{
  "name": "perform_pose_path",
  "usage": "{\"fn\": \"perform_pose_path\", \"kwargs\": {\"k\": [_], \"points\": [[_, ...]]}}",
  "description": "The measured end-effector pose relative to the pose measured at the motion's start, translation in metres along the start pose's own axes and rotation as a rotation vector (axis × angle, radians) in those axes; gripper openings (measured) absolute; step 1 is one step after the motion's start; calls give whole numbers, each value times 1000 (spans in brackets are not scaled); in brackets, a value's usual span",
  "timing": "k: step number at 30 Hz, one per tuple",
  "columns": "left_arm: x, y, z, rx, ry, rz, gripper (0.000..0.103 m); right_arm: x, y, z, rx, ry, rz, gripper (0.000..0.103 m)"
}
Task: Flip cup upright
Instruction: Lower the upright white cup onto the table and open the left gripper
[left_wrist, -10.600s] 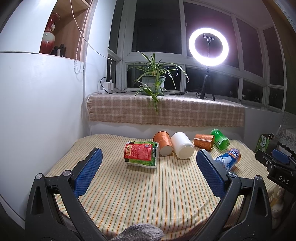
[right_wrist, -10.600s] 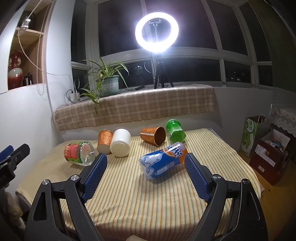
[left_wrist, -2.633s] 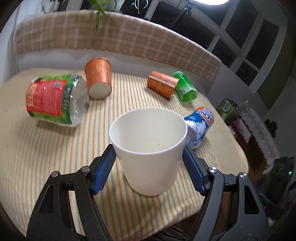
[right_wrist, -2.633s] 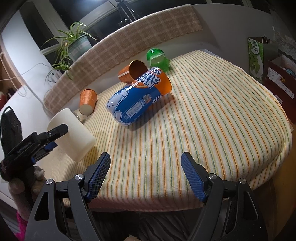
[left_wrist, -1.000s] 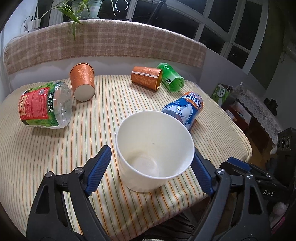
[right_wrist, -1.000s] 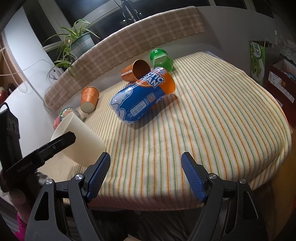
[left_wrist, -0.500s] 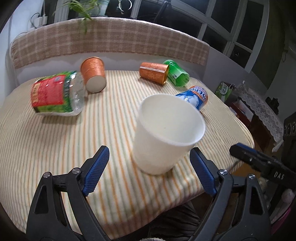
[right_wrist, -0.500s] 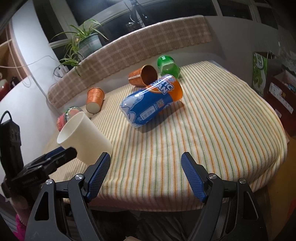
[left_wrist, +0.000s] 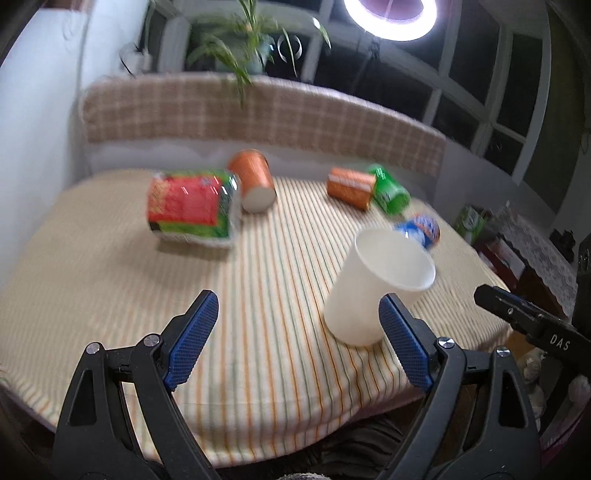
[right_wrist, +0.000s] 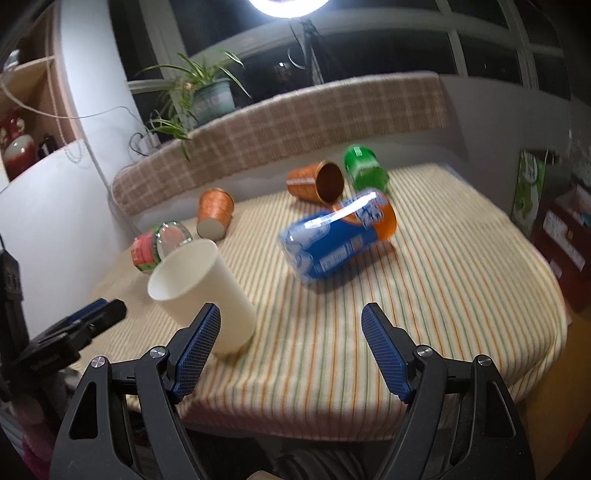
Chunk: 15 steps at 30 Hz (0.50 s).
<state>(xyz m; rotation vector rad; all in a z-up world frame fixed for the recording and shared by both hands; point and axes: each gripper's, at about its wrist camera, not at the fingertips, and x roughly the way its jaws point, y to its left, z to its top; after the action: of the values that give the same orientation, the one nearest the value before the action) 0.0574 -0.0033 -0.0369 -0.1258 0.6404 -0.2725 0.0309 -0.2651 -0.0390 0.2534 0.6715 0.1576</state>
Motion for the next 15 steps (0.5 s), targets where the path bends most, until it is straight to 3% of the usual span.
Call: {"fn": "perform_pose_path", "kwargs": {"k": [6, 8, 10, 15], "points": [[-31, -12, 8, 43, -161, 70, 91, -13, 20, 4, -73, -100, -26, 82], [-38, -15, 10, 54, -199, 88, 98, -18, 26, 4, -101, -137, -40, 82], [-45, -17, 11, 61, -235, 101, 103, -23, 31, 5, -124, -173, -61, 83], [-55, -21, 12, 72, -287, 126, 103, -30, 42, 5, -181, -270, -126, 84]]}}
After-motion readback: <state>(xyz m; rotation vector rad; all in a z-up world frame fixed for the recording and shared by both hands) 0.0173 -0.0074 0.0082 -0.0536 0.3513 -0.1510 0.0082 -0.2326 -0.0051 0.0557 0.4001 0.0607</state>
